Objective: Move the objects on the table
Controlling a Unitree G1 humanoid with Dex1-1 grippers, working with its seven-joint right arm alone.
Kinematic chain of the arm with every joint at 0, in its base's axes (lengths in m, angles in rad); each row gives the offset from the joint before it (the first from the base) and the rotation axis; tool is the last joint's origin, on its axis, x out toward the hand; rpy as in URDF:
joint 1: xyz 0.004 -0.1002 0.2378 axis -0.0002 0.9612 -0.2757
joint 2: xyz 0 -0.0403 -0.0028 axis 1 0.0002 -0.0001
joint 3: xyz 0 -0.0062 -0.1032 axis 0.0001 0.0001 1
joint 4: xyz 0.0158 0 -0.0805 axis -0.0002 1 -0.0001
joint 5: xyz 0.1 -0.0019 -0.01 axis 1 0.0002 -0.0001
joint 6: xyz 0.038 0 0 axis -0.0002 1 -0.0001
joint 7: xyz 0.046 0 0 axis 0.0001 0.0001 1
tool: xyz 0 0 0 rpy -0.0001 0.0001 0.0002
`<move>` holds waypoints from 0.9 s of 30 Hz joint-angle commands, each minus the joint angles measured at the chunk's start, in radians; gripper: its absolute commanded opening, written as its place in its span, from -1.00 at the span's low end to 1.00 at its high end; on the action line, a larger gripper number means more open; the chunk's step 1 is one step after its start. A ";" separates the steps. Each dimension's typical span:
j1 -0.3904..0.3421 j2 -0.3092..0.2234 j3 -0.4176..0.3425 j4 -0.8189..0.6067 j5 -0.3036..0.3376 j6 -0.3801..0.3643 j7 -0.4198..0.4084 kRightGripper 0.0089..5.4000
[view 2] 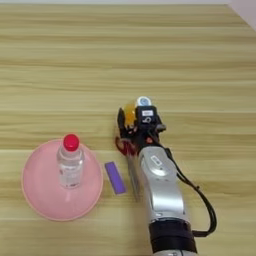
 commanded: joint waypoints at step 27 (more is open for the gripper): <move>-0.063 0.007 0.136 0.009 -0.077 -0.059 0.066 0.34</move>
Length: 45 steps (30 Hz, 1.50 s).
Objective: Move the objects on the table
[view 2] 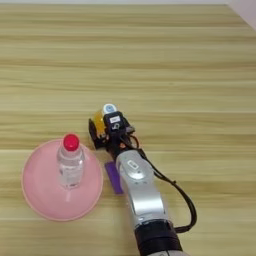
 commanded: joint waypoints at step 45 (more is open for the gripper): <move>-0.008 -0.024 -0.044 -0.109 0.002 0.046 -0.020 0.99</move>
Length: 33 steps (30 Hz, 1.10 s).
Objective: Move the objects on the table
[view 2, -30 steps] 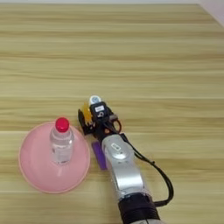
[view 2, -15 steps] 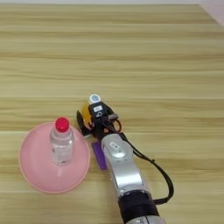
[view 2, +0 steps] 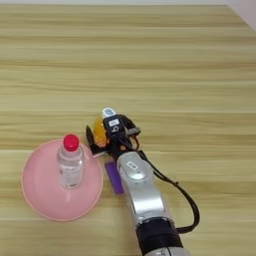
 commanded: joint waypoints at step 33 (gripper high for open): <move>0.250 0.042 -0.045 -0.532 0.105 0.015 -0.013 0.99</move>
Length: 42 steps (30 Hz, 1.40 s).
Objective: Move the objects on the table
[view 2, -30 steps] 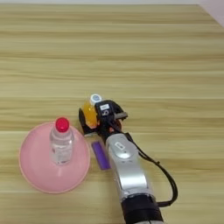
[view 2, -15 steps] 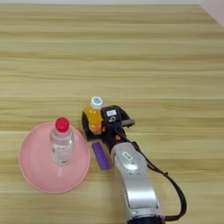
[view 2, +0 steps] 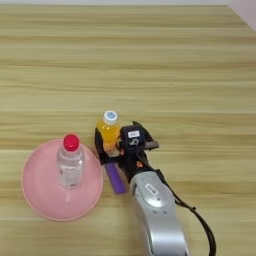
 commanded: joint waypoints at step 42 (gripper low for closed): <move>-0.117 -0.016 -0.198 0.036 -0.004 -0.155 -0.170 0.99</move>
